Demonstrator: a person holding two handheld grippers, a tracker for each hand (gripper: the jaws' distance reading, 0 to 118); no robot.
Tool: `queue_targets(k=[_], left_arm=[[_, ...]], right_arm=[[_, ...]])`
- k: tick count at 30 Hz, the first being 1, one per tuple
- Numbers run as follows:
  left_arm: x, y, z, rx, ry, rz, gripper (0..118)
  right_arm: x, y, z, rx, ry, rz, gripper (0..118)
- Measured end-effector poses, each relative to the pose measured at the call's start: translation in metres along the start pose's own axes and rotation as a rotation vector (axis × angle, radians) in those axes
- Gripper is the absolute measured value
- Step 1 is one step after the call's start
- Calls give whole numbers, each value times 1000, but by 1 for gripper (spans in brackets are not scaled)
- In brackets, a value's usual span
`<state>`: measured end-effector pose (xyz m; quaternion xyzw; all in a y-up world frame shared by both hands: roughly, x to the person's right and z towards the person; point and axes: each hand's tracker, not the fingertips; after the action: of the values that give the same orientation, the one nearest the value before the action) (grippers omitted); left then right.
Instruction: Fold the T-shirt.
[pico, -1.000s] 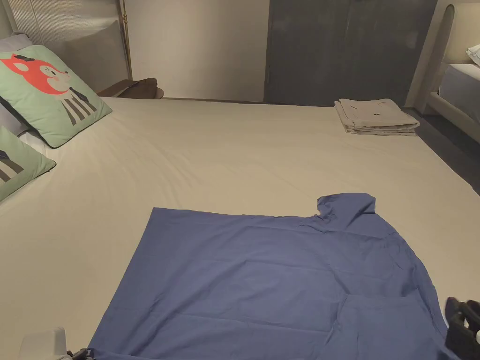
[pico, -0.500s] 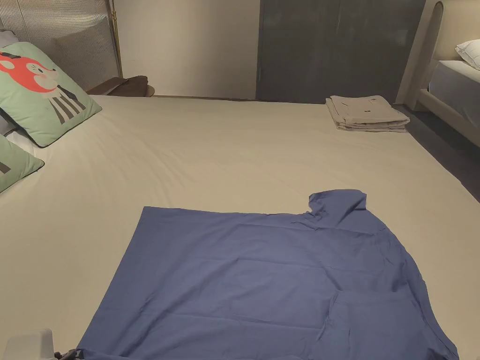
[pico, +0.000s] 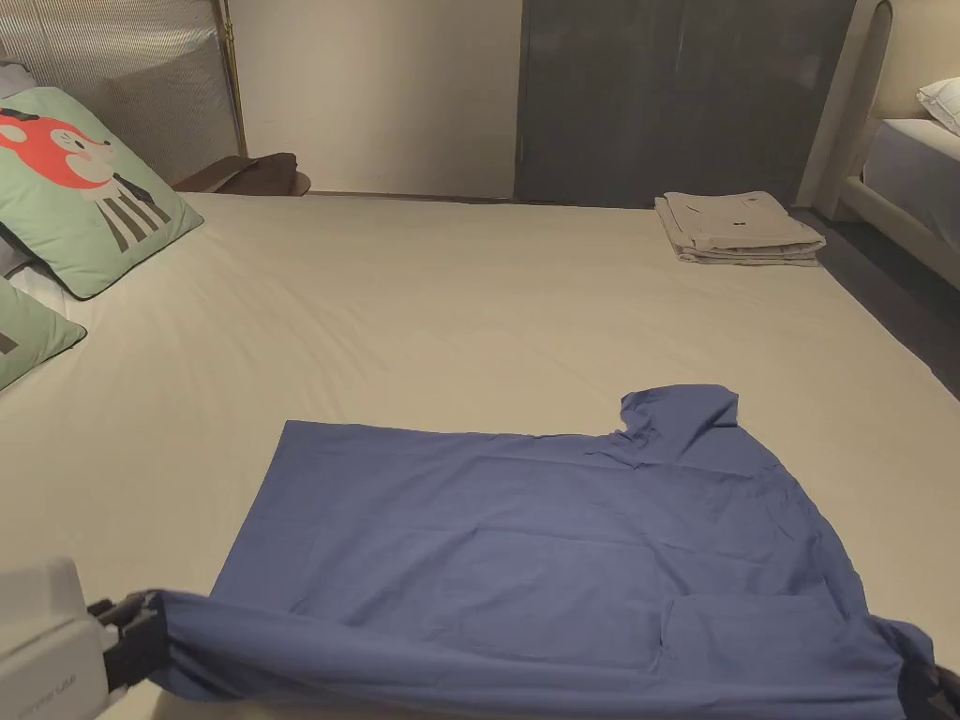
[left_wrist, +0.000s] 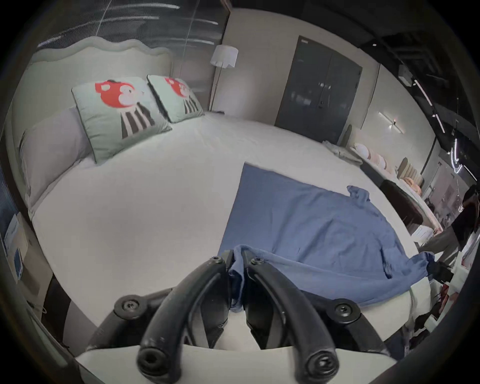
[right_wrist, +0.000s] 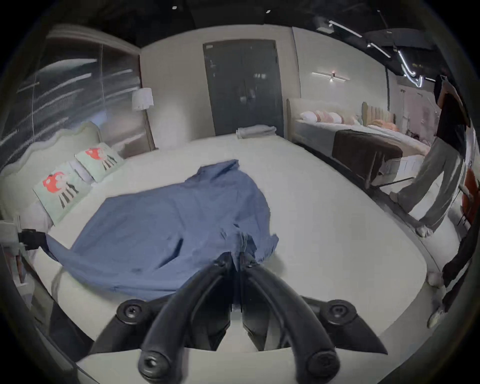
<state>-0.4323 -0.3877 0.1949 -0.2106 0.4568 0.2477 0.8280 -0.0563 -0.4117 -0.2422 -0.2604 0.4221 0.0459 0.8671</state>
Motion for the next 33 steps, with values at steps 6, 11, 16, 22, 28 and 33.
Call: queue_targets(k=[6, 11, 16, 22, 28, 33], left_arm=[[18, 51, -52, 32, -18, 21, 3], [30, 72, -110, -21, 10, -1, 3], [30, 77, -158, -103, 59, 46, 3], [25, 69, -195, -173, 103, 70, 3], [20, 61, -208, -214, 118, 78, 3], [22, 63, -198, -204, 121, 53, 71]], right_arm=[[-8, 46, -44, 17, -6, -7, 4], [-1, 69, -102, -48, -25, -40, 4], [-1, 78, -153, -145, -41, -13, 4], [-4, 80, -192, -227, -56, -13, 4], [-11, 77, -200, -265, -76, -8, 4], [-4, 73, -196, -223, -77, -21, 43]])
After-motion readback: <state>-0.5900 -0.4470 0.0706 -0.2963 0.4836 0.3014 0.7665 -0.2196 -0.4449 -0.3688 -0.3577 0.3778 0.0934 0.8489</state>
